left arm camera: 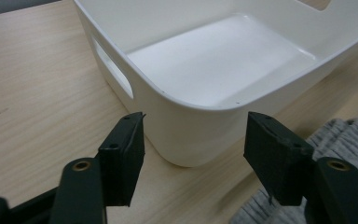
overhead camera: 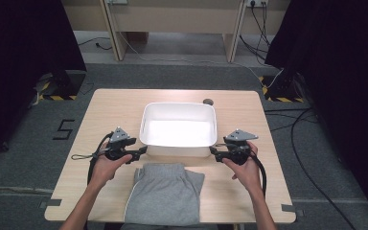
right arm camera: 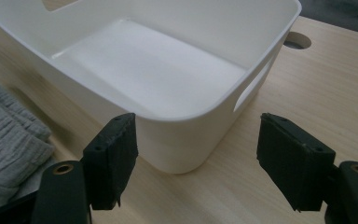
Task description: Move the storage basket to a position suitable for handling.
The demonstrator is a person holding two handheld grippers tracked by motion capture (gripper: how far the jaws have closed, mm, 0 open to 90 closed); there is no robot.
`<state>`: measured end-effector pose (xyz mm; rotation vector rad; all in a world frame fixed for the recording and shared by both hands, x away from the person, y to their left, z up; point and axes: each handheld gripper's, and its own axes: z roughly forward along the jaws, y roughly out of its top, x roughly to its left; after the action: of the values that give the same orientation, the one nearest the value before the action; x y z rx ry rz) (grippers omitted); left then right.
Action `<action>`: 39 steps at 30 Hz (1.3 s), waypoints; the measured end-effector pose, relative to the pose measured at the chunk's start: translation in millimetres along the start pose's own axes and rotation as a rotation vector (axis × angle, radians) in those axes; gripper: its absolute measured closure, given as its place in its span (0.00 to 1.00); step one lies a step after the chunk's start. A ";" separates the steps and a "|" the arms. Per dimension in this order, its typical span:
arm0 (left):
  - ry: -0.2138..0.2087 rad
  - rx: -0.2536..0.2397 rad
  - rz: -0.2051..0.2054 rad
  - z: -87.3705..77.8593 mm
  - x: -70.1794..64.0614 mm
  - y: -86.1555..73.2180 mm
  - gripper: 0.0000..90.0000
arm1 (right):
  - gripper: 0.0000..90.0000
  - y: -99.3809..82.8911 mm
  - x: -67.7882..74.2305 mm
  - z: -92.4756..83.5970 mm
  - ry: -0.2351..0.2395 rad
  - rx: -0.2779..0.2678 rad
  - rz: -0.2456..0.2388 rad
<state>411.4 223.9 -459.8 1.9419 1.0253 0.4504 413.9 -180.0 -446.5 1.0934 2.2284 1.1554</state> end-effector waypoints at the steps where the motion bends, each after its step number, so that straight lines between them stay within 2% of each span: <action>1: -0.003 0.003 0.005 1.5 0.3 0.2 0.44 | 0.34 -0.2 -0.6 1.7 -0.005 0.002 0.000; 2: -0.006 0.003 0.006 2.8 0.4 0.2 0.44 | 0.32 -0.3 -1.8 3.1 -0.006 0.001 0.000; 4: -0.010 -0.002 0.007 4.7 -0.2 0.4 0.46 | 0.35 -0.3 -3.8 3.9 -0.003 -0.009 0.002; 11: 0.007 -0.003 0.012 11.4 0.5 3.8 0.48 | 0.35 0.9 -7.8 7.8 -0.014 -0.021 0.006; 16: -0.006 0.000 0.001 12.7 -0.4 4.2 0.47 | 0.36 1.4 -10.0 10.2 -0.019 -0.030 0.018; 19: -0.027 0.004 -0.014 9.5 -2.3 1.2 0.42 | 0.34 0.0 -7.1 7.1 -0.013 -0.030 0.011; 23: -0.054 0.016 -0.032 -2.2 -5.1 -6.7 0.34 | 0.31 -4.4 -1.4 -2.1 0.013 -0.034 0.021; 31: -0.050 0.034 -0.035 -30.5 -13.4 -27.5 0.19 | 0.26 -18.6 11.5 -13.7 0.054 -0.020 0.009; 34: -0.070 0.039 -0.049 -41.6 -15.9 -36.5 0.18 | 0.25 -22.1 16.5 -16.7 0.059 -0.017 -0.002; 39: -0.059 0.028 -0.036 -61.4 -21.9 -47.4 0.17 | 0.22 -29.4 23.1 -18.5 0.078 -0.009 -0.021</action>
<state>336.0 252.2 -463.2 1.9466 1.0316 0.3588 374.2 -181.4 -459.7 1.0354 2.2852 1.2176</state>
